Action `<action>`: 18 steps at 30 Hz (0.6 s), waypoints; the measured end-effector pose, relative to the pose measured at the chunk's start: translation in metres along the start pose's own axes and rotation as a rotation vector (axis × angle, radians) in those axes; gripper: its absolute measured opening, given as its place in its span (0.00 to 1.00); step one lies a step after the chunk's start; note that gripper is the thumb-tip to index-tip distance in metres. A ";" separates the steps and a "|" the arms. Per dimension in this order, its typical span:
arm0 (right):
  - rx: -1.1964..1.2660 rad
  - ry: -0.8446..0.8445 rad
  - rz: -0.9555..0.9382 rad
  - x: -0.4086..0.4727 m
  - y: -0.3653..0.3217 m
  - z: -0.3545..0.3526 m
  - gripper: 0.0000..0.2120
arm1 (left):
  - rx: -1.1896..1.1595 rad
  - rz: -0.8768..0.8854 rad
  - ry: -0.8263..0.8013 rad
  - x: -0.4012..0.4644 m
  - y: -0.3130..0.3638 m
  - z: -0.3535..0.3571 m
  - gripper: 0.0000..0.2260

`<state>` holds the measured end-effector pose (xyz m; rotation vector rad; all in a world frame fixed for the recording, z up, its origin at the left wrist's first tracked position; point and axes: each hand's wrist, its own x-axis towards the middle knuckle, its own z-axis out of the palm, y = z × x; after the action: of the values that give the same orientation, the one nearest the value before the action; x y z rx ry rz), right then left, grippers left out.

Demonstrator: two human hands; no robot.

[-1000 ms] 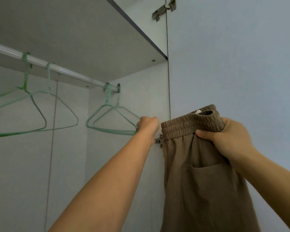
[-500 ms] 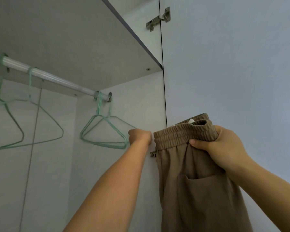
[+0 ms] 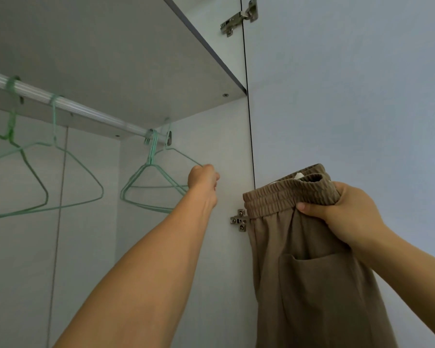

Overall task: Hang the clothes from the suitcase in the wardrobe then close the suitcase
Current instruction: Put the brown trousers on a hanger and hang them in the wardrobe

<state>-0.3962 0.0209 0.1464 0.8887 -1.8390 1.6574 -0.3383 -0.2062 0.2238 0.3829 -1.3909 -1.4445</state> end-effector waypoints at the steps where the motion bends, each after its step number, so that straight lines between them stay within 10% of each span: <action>1: 0.001 0.003 -0.001 -0.001 -0.001 -0.001 0.11 | -0.023 -0.016 -0.011 -0.002 0.004 -0.003 0.09; 18: 0.367 -0.253 0.086 -0.069 0.026 -0.097 0.15 | 0.200 -0.077 -0.256 -0.212 -0.047 -0.025 0.07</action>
<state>-0.3752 0.1269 0.0905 1.2352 -1.7805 2.0592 -0.2539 -0.0568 0.0887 0.3923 -1.7512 -1.4592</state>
